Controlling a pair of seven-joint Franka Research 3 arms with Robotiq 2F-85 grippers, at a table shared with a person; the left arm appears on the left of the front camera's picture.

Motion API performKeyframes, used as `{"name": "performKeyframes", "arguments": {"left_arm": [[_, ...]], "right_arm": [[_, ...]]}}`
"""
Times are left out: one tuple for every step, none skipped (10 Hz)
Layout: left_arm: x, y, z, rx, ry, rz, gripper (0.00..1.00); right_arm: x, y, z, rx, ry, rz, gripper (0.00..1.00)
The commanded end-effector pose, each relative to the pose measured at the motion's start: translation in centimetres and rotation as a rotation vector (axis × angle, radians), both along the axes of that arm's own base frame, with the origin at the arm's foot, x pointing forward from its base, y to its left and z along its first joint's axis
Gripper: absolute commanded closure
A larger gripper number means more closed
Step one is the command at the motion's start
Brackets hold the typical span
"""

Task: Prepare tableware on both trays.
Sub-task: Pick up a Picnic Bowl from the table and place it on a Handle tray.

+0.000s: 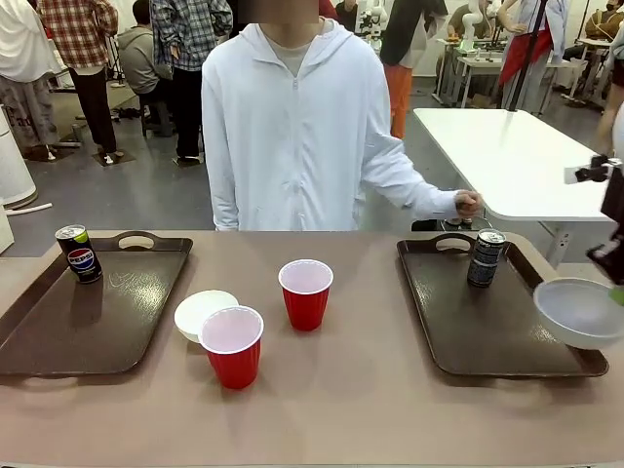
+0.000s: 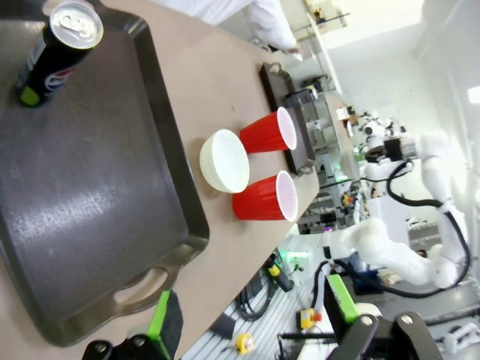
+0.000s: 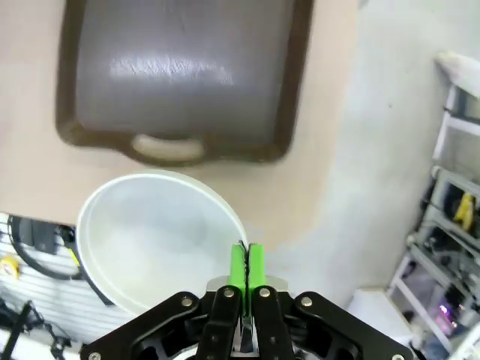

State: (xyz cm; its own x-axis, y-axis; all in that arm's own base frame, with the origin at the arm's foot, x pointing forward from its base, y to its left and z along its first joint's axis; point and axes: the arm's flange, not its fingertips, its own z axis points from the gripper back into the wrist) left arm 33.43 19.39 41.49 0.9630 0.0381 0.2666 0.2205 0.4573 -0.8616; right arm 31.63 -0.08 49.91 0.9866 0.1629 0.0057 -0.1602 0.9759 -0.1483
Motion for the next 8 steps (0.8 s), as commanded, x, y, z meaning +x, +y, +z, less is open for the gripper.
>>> {"name": "performKeyframes", "arguments": {"left_arm": [[-0.1,0.0,0.3,-0.014,-0.002,0.005,0.00],[-0.1,0.0,0.3,-0.014,-0.002,0.005,0.00],[-0.1,0.0,0.3,-0.014,-0.002,0.005,0.00],[-0.1,0.0,0.3,-0.014,-0.002,0.005,0.00],[-0.1,0.0,0.3,-0.014,-0.002,0.005,0.00],[-0.1,0.0,0.3,-0.014,-0.002,0.005,0.00],[-0.1,0.0,0.3,-0.014,-0.002,0.005,0.00],[-0.1,0.0,0.3,-0.014,-0.002,0.005,0.00]], "right_arm": [[3.6,1.8,-1.0,0.110,-0.053,-0.014,0.98],[4.7,2.3,-1.9,0.131,-0.058,-0.020,0.98],[5.9,2.5,-3.1,0.152,-0.064,-0.035,0.98],[7.1,2.6,-4.3,0.151,-0.072,-0.056,0.98],[8.1,2.1,-5.7,0.147,-0.076,-0.074,0.98],[9.0,1.7,-7.1,0.158,-0.072,-0.084,0.98],[9.8,1.2,-8.4,0.164,-0.069,-0.095,0.98],[10.1,0.9,-9.3,0.160,-0.067,-0.101,0.98]]}}
